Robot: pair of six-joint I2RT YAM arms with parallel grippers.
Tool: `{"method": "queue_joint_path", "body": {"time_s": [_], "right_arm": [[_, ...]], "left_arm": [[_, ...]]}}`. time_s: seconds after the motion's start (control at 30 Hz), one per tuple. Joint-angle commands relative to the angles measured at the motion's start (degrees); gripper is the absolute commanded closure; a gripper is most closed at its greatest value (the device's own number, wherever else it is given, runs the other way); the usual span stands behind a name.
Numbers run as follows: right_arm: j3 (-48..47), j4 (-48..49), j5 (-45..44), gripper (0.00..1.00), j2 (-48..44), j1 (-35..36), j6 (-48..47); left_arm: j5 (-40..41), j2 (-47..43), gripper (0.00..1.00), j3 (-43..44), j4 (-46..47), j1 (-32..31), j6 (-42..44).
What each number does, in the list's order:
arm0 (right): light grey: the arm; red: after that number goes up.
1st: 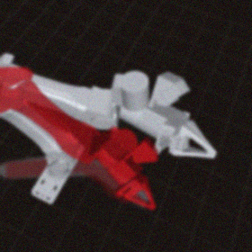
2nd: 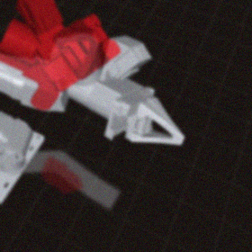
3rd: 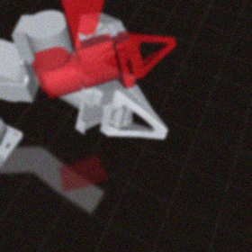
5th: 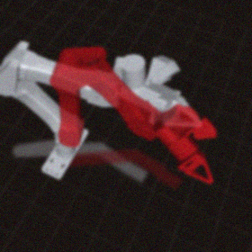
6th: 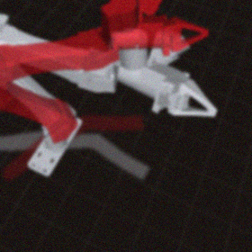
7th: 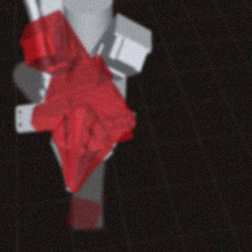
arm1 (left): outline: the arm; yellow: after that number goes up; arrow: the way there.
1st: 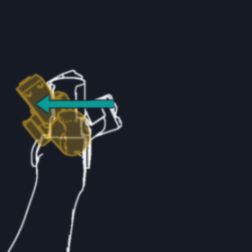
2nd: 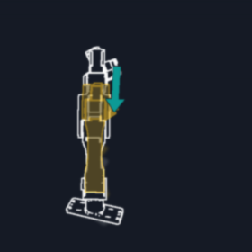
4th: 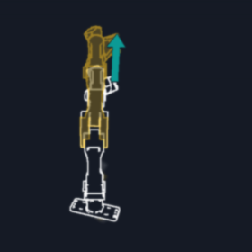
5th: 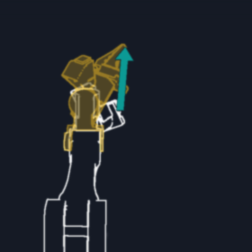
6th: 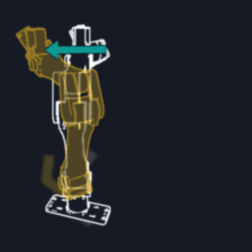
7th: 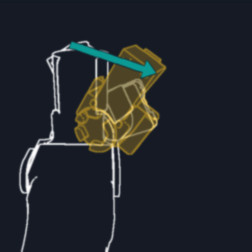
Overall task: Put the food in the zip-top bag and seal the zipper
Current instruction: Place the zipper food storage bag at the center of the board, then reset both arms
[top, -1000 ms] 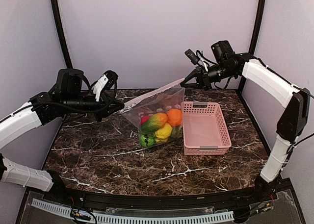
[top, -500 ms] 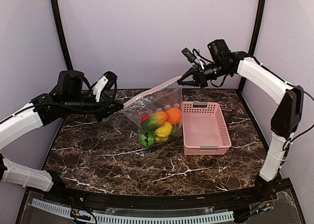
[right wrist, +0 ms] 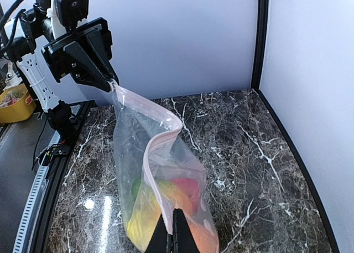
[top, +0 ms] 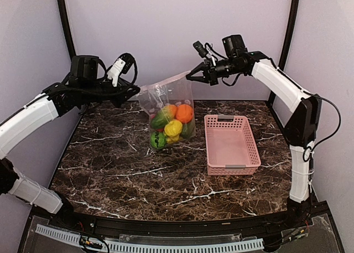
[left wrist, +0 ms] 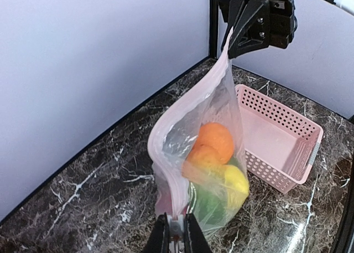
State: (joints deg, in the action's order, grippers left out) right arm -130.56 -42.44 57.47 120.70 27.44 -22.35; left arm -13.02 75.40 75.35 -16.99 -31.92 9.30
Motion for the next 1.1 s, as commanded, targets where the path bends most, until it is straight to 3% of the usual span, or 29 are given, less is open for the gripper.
{"method": "queue_joint_path", "body": {"time_s": [0.0, 0.17, 0.27, 0.43, 0.67, 0.83, 1.0, 1.03, 1.07], "right_arm": [[2.85, 7.92, 4.02, 1.00, -3.29, 0.55, 1.82], [22.12, 10.55, 5.23, 0.99, -11.61, 0.90, -5.96], [32.17, 8.66, 4.72, 0.93, -16.02, 0.88, -12.36], [40.43, -0.19, 4.65, 0.69, -21.79, 0.78, -18.81], [37.06, -18.28, 4.67, 0.43, -26.79, 0.49, -24.31], [38.06, -15.25, 1.56, 0.39, -30.20, -2.03, -18.29], [41.52, 3.43, -11.31, 0.34, -33.70, -10.15, -0.58], [42.54, 7.01, -13.89, 0.28, -34.55, -12.12, 2.70], [43.72, 10.66, -16.82, 0.15, -35.59, -14.07, 6.02]], "left_arm": [[-2.46, -0.24, 0.99, 3.25, -0.37, 0.02, 4.43], [-10.43, -1.30, 0.99, -1.67, -5.71, 0.02, 6.90], [-12.97, -2.83, 0.96, -7.34, -9.96, 0.02, 6.74], [-16.13, -9.86, 0.61, -15.56, -11.44, -0.18, 3.02], [-13.24, -19.53, 0.36, -16.47, -7.00, -0.25, -1.20], [-5.79, -19.62, 0.32, -14.69, -3.80, -0.25, -2.64], [12.34, -16.18, 0.23, -11.79, -3.88, -0.16, -3.41], [14.00, -15.77, 0.19, -11.44, -3.76, -0.12, -3.39], [17.11, -15.09, 0.17, -10.86, -3.58, -0.15, -3.44]]}}
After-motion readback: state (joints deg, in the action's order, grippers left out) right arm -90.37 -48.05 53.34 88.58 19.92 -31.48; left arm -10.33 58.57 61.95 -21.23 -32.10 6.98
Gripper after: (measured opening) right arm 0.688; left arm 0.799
